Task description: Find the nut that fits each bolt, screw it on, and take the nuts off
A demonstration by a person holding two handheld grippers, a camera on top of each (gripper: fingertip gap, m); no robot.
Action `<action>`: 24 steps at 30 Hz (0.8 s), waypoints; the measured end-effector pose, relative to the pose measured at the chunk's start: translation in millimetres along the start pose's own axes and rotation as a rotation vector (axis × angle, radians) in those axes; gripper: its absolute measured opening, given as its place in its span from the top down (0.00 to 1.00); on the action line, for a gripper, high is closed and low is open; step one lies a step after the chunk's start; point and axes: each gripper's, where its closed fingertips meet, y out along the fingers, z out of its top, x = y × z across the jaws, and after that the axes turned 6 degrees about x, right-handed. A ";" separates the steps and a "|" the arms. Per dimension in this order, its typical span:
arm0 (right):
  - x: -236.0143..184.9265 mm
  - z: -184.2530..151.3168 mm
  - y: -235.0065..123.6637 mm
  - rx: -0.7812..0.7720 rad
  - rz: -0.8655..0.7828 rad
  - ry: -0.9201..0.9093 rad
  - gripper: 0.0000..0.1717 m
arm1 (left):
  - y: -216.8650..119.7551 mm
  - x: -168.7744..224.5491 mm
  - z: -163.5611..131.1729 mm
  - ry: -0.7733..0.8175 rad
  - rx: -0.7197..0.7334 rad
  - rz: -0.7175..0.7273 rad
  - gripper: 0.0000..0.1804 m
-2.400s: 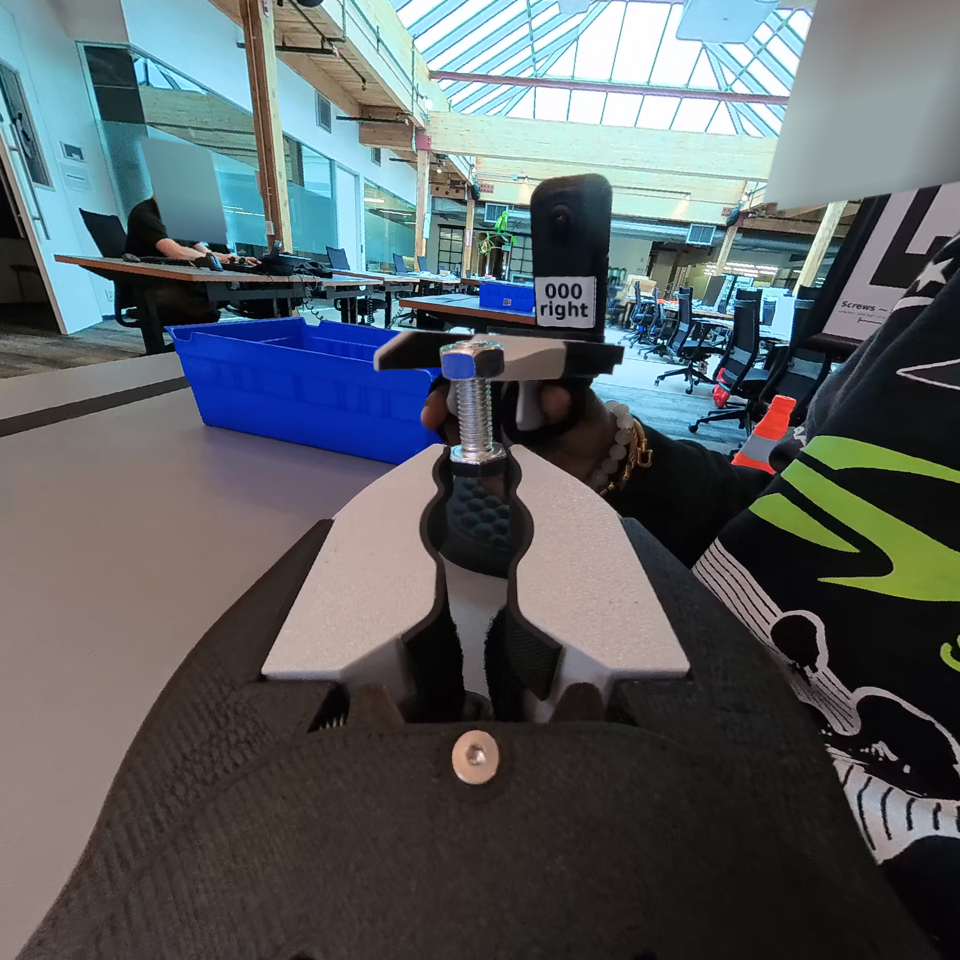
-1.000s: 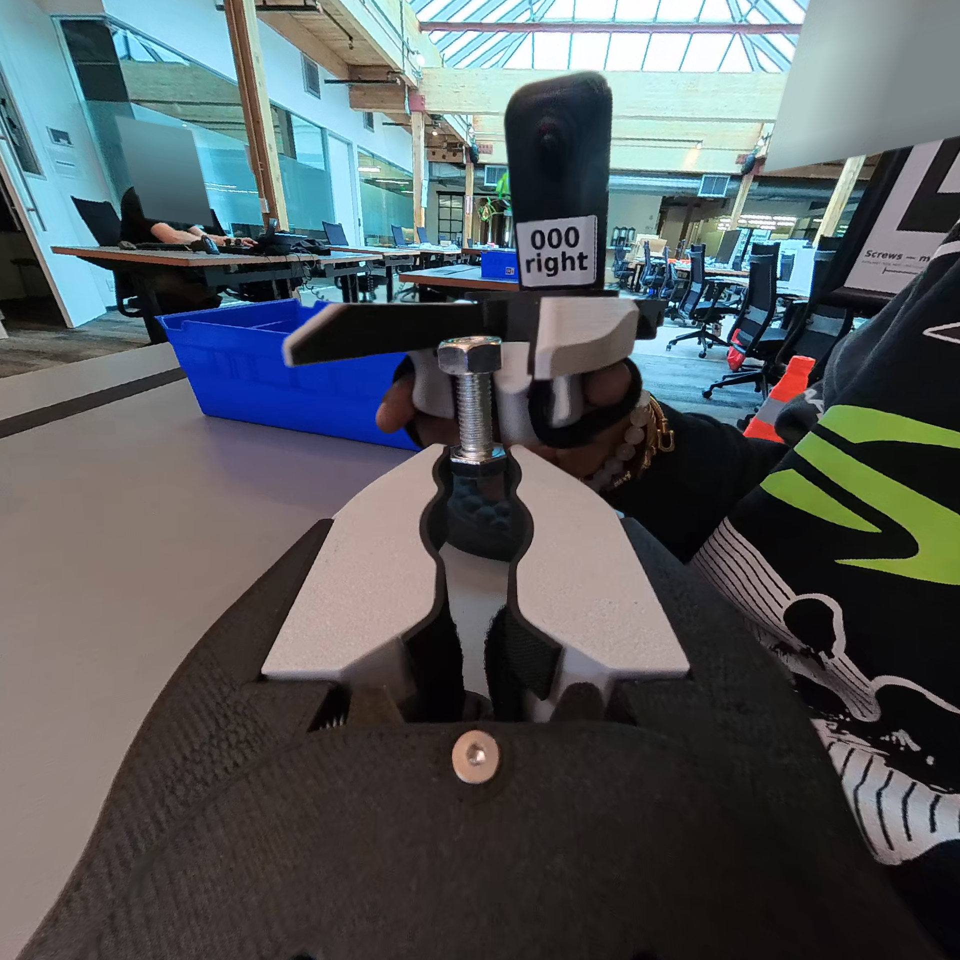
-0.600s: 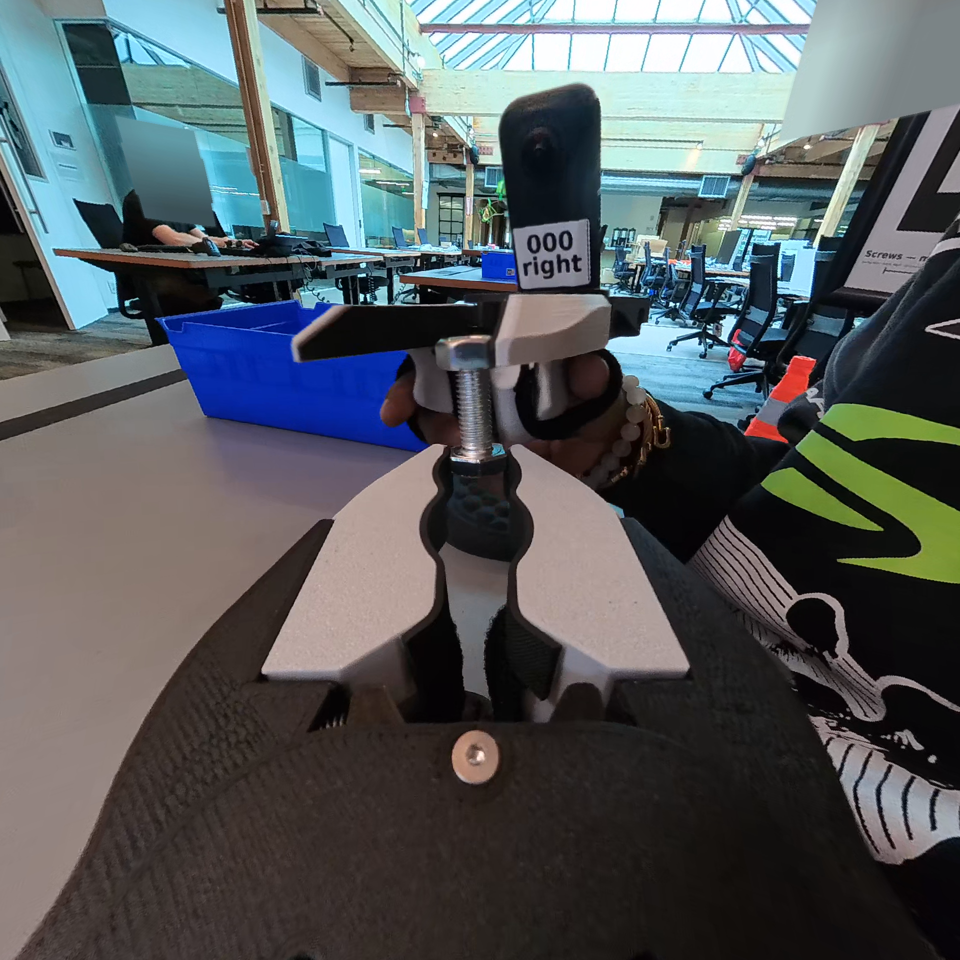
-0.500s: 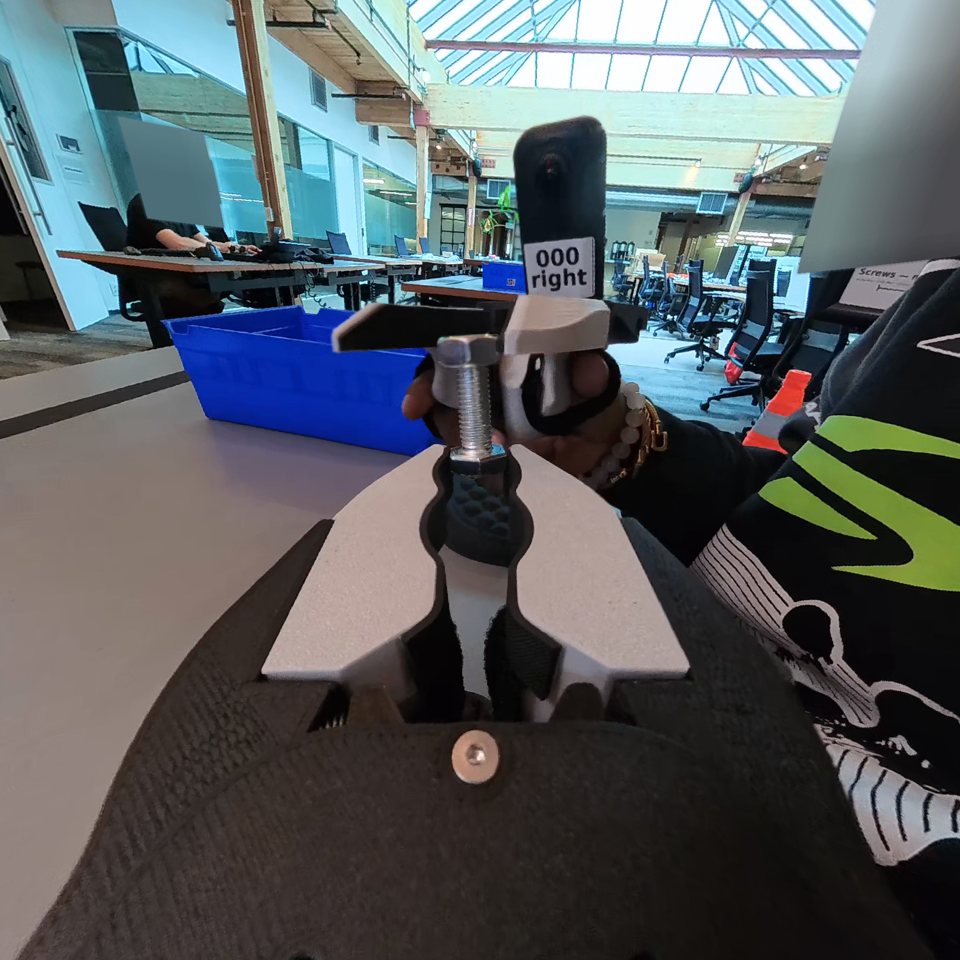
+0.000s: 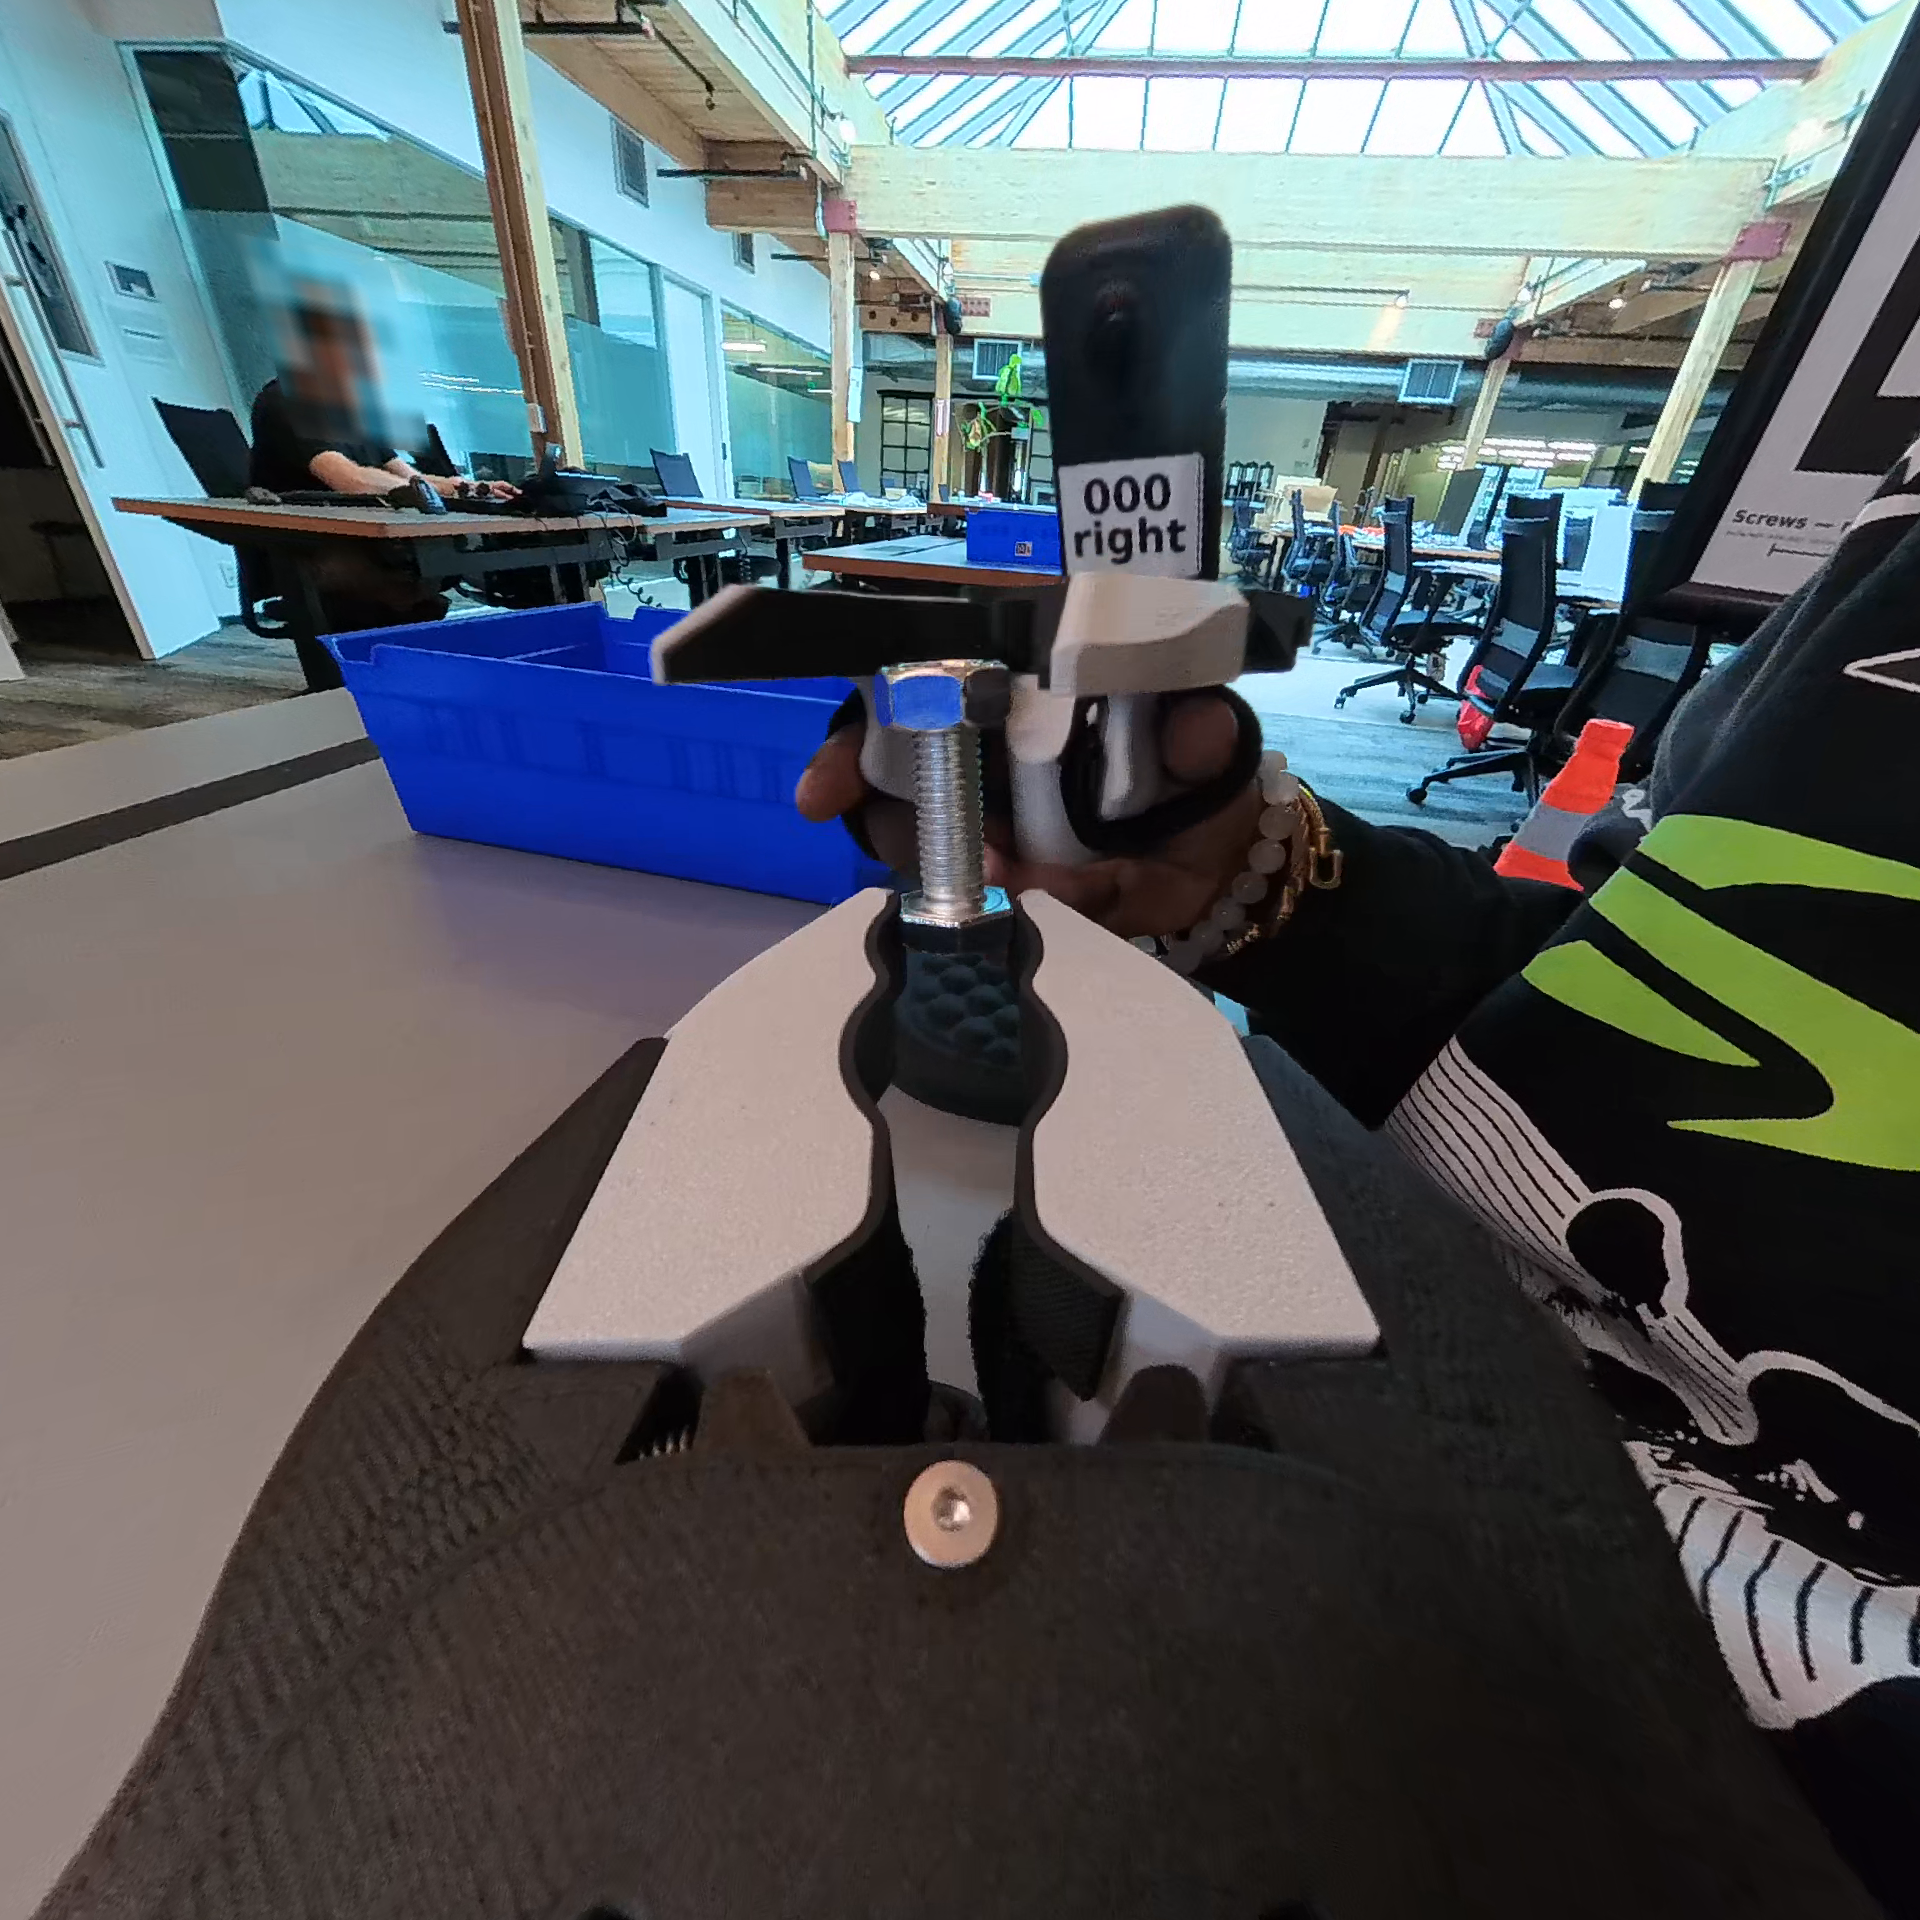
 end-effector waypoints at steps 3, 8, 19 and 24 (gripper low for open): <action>-5.6 -5.7 15.4 -0.029 0.014 -0.018 0.63 | 0.9 1.2 -2.1 0.013 -0.014 -0.002 0.90; -3.3 -10.8 24.4 -0.057 -0.004 -0.036 0.66 | 1.5 2.4 -3.7 0.024 -0.024 -0.004 0.90; 1.7 -3.6 -4.4 -0.014 -0.009 -0.021 0.69 | -0.5 -0.5 -0.1 0.001 0.000 0.005 0.90; 16.4 -1.6 -19.1 0.000 -0.085 -0.028 0.78 | -1.0 0.0 1.0 0.001 0.007 0.003 0.90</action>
